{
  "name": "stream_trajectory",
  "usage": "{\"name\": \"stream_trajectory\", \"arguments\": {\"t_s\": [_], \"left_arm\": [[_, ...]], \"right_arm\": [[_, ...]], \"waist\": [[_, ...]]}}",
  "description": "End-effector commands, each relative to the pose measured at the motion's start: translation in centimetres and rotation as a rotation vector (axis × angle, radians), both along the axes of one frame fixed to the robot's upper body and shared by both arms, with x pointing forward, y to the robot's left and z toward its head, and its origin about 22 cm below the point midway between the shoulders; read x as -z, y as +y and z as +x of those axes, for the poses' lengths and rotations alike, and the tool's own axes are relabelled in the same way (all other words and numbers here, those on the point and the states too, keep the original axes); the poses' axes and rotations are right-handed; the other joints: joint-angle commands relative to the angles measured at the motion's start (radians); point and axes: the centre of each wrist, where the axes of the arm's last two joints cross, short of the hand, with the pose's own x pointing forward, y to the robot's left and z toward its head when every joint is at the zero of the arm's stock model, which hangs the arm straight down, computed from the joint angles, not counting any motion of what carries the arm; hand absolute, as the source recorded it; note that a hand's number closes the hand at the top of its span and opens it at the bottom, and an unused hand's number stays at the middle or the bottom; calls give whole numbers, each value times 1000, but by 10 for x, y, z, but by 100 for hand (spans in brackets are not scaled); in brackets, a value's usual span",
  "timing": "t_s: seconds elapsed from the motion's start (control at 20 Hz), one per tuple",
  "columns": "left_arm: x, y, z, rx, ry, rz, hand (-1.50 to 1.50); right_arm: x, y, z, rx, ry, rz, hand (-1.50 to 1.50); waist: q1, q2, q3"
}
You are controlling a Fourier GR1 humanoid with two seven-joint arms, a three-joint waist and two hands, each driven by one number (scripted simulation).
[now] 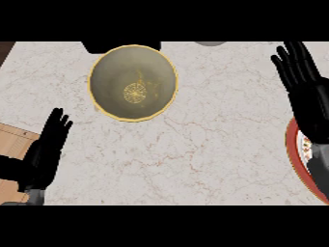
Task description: Pick the sweet potato from the plate and place it in the bowl
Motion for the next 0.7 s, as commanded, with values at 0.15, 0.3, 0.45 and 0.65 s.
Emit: {"name": "stream_trajectory", "arguments": {"t_s": [0.15, 0.3, 0.45, 0.65], "left_arm": [[-42, 15, 21, 3, -157, 30, 0], [-52, 12, 23, 40, -208, 26, 0], [-65, 8, 26, 86, -223, -12, 0], [-91, 9, 45, 115, -206, -19, 0]], "right_arm": [[35, -112, -11, 297, 222, 159, -150], [53, -168, -37, 538, 457, -441, -150], [98, -202, -54, 900, 550, -169, -150], [92, -227, -45, 911, 438, -282, -150]], "waist": [[-22, -17, -21], [-38, 28, -54], [4, -8, -22], [14, -15, -23]]}}
